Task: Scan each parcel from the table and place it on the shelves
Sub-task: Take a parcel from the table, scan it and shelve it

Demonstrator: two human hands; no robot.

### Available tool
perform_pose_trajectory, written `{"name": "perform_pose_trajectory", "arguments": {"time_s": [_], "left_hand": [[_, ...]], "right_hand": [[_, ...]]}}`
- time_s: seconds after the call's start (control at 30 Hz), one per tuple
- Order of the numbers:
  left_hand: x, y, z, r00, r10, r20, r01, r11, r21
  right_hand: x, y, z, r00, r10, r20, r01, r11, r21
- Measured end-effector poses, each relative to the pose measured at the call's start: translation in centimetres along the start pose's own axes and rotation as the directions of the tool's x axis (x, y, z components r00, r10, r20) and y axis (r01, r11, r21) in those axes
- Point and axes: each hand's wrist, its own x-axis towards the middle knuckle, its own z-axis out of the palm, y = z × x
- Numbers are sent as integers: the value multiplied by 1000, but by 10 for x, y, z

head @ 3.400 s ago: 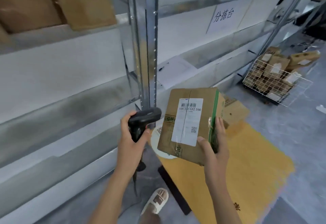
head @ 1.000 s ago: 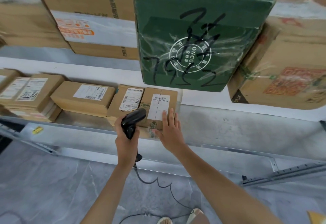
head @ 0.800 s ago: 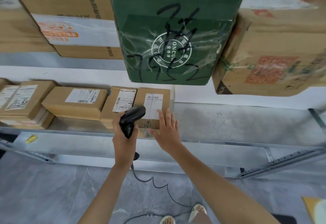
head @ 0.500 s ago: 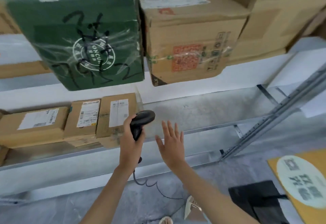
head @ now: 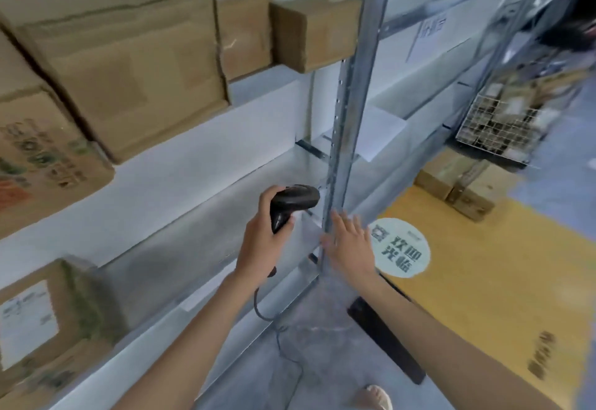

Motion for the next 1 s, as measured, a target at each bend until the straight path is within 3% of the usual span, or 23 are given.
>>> {"name": "perform_pose_trajectory", "arguments": {"time_s": [0.23,0.53,0.73,1.0], "left_hand": [[50,37,117,978,46,202,-43,999,-17],[91,42,255,948,1,319,1,1000,-4],[128,36,306,950,-9,313,12,1000,-9],[185,33,388,881,-6,473,22,999,-27]], "right_hand": [[34,129,-73,982,180,-52,-181,983,-28],[58,273,-106,926,376,-30,-376,926,-7],[86,331,-118,873,484,-61,-482,875,39],[174,375,-123,759,644,-97,-628,763,156]]}}
